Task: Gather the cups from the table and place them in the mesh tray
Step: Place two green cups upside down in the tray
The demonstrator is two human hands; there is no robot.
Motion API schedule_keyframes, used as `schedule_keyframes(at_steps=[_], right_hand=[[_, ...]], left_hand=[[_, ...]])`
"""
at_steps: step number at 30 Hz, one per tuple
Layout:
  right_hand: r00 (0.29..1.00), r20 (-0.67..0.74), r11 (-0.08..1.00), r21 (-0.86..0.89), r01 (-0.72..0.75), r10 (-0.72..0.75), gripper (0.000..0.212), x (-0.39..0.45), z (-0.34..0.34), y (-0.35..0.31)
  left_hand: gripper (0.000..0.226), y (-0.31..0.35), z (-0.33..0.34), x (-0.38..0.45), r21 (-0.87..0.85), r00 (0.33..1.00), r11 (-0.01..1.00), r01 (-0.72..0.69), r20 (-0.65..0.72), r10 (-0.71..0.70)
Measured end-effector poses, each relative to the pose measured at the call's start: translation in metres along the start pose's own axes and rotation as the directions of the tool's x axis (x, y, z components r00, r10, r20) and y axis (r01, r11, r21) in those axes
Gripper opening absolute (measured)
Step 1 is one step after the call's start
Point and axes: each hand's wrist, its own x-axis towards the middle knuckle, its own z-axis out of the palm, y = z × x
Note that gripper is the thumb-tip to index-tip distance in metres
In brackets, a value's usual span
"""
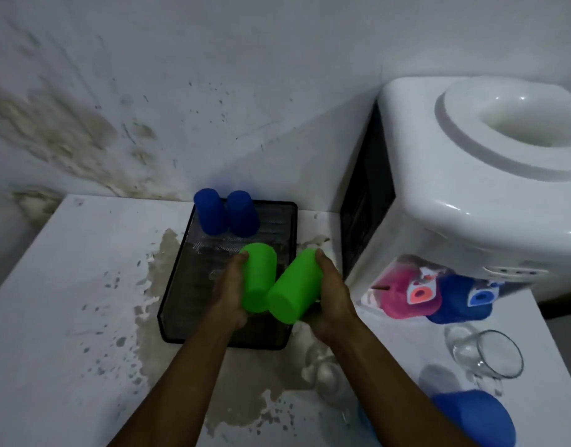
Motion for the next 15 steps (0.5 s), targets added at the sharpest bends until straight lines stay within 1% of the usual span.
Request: schedule_keyframes(at_steps=[2,4,5,6,8,9,10,11,12,13,14,15], right_hand=[[0.991,0.091,0.992,0.069,-0.103,0.096,0.059,0.019,0.010,0.002],[0.985,0.106,0.985,0.089,-0.149,0.139,0.044,0.033,0.021,-0.002],[0.983,0.106,0.984,0.073,-0.160,0.152,0.035,0.040,0.027,-0.005],[0.985,0.090,0.988,0.020,-0.152,0.150,0.032,0.047,0.034,-0.009],[0.993,0.032,0.987,-0.119,-0.112,0.117,0.048,0.059,0.046,-0.016],[0.996,0.000,0.973,-0.212,-0.088,0.090,0.052,0.069,0.054,-0.019],[0.999,-0.044,0.944,-0.326,-0.043,0.030,0.054,0.074,0.062,-0.024],[0.994,-0.092,0.892,-0.451,0.008,-0.055,0.060,0.082,0.070,-0.028],[0.977,-0.133,0.802,-0.595,0.056,-0.167,0.072,0.088,0.077,-0.033],[0.946,-0.151,0.662,-0.745,0.082,-0.287,0.082,0.093,0.085,-0.040],[0.914,-0.130,0.501,-0.861,0.089,-0.385,0.084,0.095,0.092,-0.047],[0.884,-0.088,0.358,-0.929,0.093,-0.459,0.081,0.099,0.099,-0.051]], left_hand=[[0.050,0.013,-0.003,0.006,0.009,0.999,0.999,0.037,0.027,-0.038],[0.044,0.028,-0.006,0.011,0.099,0.996,0.992,0.073,0.043,-0.077],[0.043,0.035,-0.008,0.014,0.172,0.997,0.983,0.062,0.033,-0.068],[0.040,0.042,-0.011,0.019,0.228,0.998,0.972,0.048,0.020,-0.054],[0.036,0.053,-0.017,0.028,0.331,0.999,0.944,-0.002,-0.049,0.020],[0.037,0.058,-0.022,0.036,0.378,0.993,0.925,-0.042,-0.085,0.079],[0.043,0.063,-0.026,0.041,0.436,0.982,0.896,-0.083,-0.115,0.148],[0.052,0.067,-0.031,0.047,0.505,0.969,0.855,-0.117,-0.129,0.209],[0.061,0.069,-0.035,0.051,0.575,0.956,0.807,-0.136,-0.138,0.259],[0.066,0.071,-0.039,0.056,0.633,0.946,0.759,-0.153,-0.128,0.298],[0.068,0.072,-0.042,0.059,0.672,0.938,0.720,-0.175,-0.107,0.328],[0.068,0.074,-0.045,0.063,0.697,0.933,0.689,-0.197,-0.082,0.351]])
